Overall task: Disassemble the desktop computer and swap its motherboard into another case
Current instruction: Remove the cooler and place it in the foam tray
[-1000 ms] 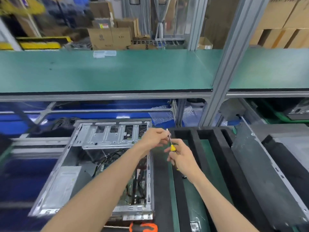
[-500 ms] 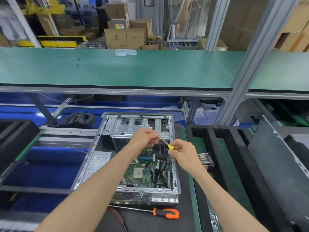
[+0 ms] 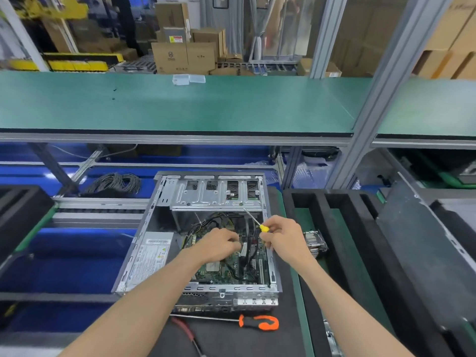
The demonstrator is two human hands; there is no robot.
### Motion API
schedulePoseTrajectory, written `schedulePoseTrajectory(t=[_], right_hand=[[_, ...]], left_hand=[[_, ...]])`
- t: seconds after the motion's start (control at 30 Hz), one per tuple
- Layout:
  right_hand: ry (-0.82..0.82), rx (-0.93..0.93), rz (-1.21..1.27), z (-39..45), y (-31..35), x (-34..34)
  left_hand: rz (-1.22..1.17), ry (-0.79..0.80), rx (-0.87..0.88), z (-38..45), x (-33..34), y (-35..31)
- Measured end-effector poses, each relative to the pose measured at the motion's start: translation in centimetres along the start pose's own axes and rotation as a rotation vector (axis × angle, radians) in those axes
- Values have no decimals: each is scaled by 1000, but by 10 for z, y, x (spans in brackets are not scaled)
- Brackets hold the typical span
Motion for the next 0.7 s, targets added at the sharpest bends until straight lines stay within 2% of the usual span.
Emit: schedulePoseTrajectory(t=[0.07,0.13,0.37,0.5,0.6,0.7], right_hand=[[-18,4,33,-2,-1,-3],[-42,6,54,-4,-3,-6],[-95,46,204,-8,-10,-16],[-194,99,254,-11,-20,-26],[-291,166,284,-14,-37,-35],[-319,245,258,-16,-61,-40]], left_hand=[[103,-52,-26,5,2,0],[94,-15,-33,10,8,-4],[-355,113,-91,20,30,-19],[-403,71,-61,27,37,-22],[-465,109,-32,29,41,-22],[-526,116,-19,28,45,-24]])
Point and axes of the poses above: each hand's wrist, its own z-axis towards the middle knuckle, its own x-axis out of the palm, y = z × x, the point moved 5 cm from there along z, towards the middle knuckle, and after that the axes turned 8 degrees about z, right-handed, at the moved point
